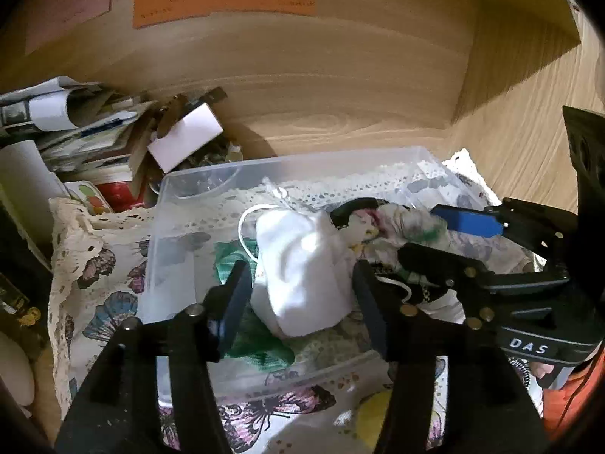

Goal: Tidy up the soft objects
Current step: 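Lower the pouch into the box with the left gripper while the right gripper drops the scrunchie in, then grasp the bagged grey knit glove with the left gripper while the right gripper grasps the yellow-green sponge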

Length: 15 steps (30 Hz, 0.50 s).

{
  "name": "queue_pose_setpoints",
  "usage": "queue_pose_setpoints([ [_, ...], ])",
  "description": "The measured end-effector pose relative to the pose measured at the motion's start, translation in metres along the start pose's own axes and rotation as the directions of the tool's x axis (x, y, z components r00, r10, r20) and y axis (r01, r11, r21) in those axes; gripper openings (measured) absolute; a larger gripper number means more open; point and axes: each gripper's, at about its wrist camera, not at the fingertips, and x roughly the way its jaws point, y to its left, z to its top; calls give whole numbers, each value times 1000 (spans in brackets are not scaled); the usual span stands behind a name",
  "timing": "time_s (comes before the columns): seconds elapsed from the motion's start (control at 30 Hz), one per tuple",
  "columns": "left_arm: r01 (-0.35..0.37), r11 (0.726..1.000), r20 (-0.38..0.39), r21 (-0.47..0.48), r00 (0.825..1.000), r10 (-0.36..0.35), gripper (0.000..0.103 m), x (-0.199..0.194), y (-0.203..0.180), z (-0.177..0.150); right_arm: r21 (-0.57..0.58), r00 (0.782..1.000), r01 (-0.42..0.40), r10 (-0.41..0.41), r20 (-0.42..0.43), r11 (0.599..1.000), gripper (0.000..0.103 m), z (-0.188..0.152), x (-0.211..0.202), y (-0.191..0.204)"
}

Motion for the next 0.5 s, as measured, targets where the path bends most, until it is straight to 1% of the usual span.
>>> queue_pose_setpoints([
  [0.1,-5,1000,33,-2,999,5,62,-13,1,1,-4,999,23,-23,43,1000,60,1,-15,1],
  [0.13,-9,1000,50,-2,999,9,63,-20,1,1,-3,998,28,-28,64,1000,65,2,-22,1],
  [0.17,-12,1000,72,-1,997,12,64,-28,0,1,-1,996,35,-34,86,999,67,2,-31,1],
  [0.23,-17,1000,110,5,994,16,71,-41,-1,1,0,991,48,-48,123,999,74,2,-45,3],
  [0.27,-20,1000,136,7,990,19,73,-51,-2,0,0,988,55,-55,144,998,76,2,-52,5],
  [0.33,-32,999,176,11,984,29,82,-66,-4,-1,-1,980,67,-66,190,998,83,0,-70,8],
  [0.37,-39,999,197,14,980,35,84,-74,-6,-3,-1,976,70,-68,207,998,84,-1,-76,10],
  [0.43,-48,999,228,18,973,43,93,-87,-8,-5,-6,969,70,-66,239,998,84,-4,-90,14],
  [0.5,-56,998,257,18,965,50,99,-101,-9,-9,-9,962,72,-67,266,997,84,-8,-103,19],
])
